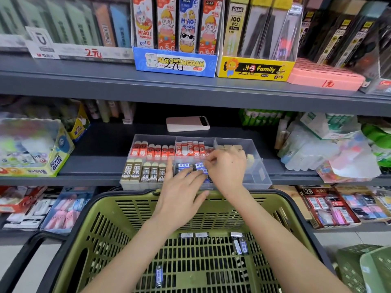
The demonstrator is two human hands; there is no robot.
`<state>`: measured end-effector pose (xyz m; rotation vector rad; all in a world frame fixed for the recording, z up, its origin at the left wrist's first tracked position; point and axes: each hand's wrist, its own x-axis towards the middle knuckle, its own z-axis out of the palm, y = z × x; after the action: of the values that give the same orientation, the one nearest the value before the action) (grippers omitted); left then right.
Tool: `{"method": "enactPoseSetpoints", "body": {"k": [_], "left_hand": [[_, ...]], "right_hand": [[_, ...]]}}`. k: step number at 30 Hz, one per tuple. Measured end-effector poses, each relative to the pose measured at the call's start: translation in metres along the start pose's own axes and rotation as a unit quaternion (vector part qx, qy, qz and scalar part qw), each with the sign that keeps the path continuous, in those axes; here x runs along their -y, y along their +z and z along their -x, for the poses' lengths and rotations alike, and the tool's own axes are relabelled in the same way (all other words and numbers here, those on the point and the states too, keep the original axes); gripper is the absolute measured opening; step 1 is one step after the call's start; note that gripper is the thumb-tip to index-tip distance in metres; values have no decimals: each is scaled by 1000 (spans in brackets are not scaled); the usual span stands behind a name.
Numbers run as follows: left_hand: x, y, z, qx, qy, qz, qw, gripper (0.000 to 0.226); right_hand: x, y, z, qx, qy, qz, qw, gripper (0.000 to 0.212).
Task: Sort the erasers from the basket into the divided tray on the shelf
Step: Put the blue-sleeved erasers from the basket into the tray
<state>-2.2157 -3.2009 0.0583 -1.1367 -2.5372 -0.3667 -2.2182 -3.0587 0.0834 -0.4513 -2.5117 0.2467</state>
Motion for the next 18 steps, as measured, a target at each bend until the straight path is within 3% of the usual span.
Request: {"method": "enactPoseSetpoints", "body": {"k": [5, 8, 11, 13, 15, 18], "left_hand": [[1, -1, 0, 0, 5, 3, 1000, 36], [4, -6, 5, -16, 21, 37, 999, 34], [14, -18, 26, -40, 22, 64, 997, 31], [26, -28, 48, -53, 19, 61, 997, 31], [39, -39, 73, -59, 7, 54, 997, 32], [54, -50, 111, -26, -25, 60, 998, 33]], "right_hand": [[-2, -1, -2, 67, 0, -6, 998, 12], [-2, -13, 4, 58, -24, 0, 998, 16], [0, -32, 27, -3, -46, -131, 990, 10], [-2, -41, 53, 14, -54, -262, 964, 10], [-12, -42, 81, 118, -50, -327, 936, 8], [-37, -27, 114, 428, -14, -259, 866, 15]]}}
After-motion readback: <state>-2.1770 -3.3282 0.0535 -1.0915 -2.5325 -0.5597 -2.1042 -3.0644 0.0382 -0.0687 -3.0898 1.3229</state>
